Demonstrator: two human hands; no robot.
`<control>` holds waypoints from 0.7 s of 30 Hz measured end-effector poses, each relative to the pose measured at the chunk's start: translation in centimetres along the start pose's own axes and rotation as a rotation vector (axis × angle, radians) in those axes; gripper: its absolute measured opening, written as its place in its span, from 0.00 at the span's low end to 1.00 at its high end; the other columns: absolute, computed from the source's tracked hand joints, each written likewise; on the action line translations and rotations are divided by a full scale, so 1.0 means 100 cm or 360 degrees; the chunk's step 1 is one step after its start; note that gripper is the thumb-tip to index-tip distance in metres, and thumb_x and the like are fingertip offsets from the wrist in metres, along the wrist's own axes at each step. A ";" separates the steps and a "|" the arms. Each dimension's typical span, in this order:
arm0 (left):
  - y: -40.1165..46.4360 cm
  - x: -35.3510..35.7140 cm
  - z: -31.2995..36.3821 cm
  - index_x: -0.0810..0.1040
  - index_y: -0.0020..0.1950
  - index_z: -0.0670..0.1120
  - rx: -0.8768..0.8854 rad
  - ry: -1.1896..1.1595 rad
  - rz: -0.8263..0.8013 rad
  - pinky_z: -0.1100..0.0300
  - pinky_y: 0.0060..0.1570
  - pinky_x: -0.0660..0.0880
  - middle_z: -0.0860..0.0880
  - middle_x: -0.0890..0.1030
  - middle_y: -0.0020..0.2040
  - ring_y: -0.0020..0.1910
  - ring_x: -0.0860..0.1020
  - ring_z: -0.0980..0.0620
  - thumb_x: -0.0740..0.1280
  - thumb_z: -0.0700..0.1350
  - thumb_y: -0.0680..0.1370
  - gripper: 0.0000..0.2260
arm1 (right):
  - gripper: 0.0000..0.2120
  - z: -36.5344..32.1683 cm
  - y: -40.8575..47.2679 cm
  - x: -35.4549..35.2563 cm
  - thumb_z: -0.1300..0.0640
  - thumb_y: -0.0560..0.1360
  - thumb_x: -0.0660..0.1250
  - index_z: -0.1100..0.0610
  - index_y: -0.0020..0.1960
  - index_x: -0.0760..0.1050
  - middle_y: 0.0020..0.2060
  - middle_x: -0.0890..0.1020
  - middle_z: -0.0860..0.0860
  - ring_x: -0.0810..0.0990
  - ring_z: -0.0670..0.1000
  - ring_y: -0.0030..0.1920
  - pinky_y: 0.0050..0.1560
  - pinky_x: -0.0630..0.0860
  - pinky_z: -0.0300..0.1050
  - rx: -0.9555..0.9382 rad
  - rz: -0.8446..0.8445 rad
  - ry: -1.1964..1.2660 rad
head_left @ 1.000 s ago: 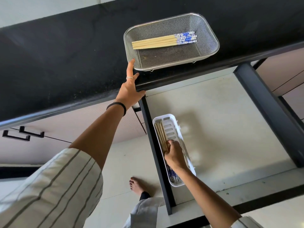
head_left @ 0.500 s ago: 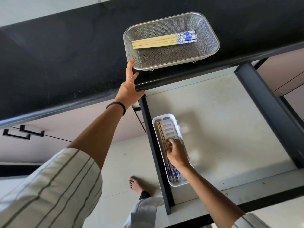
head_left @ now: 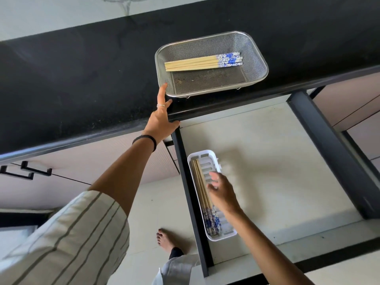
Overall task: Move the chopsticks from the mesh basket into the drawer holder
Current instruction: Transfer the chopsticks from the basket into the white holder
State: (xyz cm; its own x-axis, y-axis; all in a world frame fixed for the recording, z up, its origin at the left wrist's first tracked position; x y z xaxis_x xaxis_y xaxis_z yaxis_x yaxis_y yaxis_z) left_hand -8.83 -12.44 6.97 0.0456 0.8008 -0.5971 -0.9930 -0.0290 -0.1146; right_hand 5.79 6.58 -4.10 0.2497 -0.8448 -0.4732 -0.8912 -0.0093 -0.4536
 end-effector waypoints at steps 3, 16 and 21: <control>0.000 0.000 -0.001 0.37 0.77 0.56 0.0004 -0.0009 0.0005 0.57 0.60 0.74 0.40 0.65 0.75 0.63 0.77 0.42 0.68 0.30 0.74 0.48 | 0.15 -0.047 -0.001 -0.044 0.62 0.77 0.61 0.56 0.62 0.74 0.59 0.80 0.52 0.79 0.47 0.56 0.57 0.73 0.38 -0.0211 0.0170 0.0277; 0.002 0.010 -0.006 0.39 0.78 0.53 0.0091 -0.0117 0.0051 0.71 0.56 0.71 0.38 0.66 0.73 0.69 0.70 0.50 0.71 0.31 0.72 0.49 | 0.13 -0.215 0.111 -0.175 0.63 0.76 0.60 0.60 0.60 0.75 0.58 0.79 0.55 0.77 0.50 0.57 0.52 0.67 0.29 -0.0888 0.0572 -0.0200; 0.005 0.008 -0.007 0.39 0.77 0.54 0.0122 -0.0110 0.0045 0.83 0.50 0.65 0.38 0.65 0.74 0.66 0.72 0.46 0.72 0.33 0.72 0.49 | 0.25 -0.232 0.185 -0.162 0.60 0.77 0.62 0.57 0.72 0.64 0.69 0.70 0.57 0.70 0.58 0.67 0.66 0.67 0.47 -0.0750 0.0250 -0.0911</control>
State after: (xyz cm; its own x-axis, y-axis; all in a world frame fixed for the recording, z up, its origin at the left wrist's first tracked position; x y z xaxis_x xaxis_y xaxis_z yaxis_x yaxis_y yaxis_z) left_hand -9.22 -12.19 5.90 0.0123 0.8398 -0.5427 -0.9993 -0.0084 -0.0356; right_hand -23.50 7.69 12.67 0.1494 -0.4468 -0.8821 -0.9680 -0.2479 -0.0384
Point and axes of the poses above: each hand's wrist, its own y-axis towards the middle knuckle, its own x-axis out of the palm, z = x × y, the point moved 8 cm from there along y, towards the middle knuckle
